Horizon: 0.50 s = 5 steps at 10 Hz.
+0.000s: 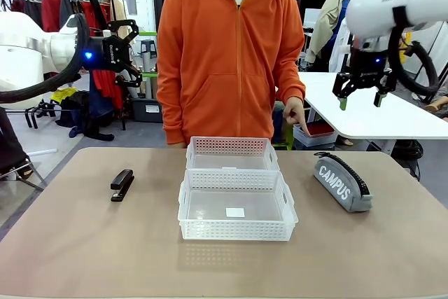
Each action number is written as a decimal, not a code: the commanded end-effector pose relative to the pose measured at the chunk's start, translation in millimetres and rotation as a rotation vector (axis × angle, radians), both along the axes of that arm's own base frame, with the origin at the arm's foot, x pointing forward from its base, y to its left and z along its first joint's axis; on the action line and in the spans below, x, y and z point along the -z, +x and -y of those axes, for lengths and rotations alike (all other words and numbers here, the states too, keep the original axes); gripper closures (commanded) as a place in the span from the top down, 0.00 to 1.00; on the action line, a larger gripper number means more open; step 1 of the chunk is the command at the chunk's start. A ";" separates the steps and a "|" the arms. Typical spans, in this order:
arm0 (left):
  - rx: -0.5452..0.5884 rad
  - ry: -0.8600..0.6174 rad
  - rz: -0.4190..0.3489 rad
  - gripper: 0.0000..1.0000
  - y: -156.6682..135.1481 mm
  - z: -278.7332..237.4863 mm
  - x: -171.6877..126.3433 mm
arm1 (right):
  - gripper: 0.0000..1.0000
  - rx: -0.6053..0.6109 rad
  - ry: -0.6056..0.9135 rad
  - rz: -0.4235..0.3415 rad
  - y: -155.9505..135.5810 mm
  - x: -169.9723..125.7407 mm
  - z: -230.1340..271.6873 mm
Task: Distribute items into two baskets.
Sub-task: Pick up the Pencil pouch that the person points to.
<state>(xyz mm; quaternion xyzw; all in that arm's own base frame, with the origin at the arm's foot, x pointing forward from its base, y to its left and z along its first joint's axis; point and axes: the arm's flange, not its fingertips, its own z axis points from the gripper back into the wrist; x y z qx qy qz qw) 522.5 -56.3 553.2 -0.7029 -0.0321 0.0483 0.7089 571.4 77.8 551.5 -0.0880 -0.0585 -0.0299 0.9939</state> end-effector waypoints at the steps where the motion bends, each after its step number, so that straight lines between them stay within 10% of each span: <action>1: -0.003 -0.003 0.003 1.00 -0.5 -1.1 -2.2 | 1.00 0.008 -0.043 -0.034 6.7 9.4 -9.9; 5: -0.003 -0.003 0.003 1.00 -0.5 -1.1 -2.2 | 1.00 0.010 0.221 -0.096 2.8 58.0 12.5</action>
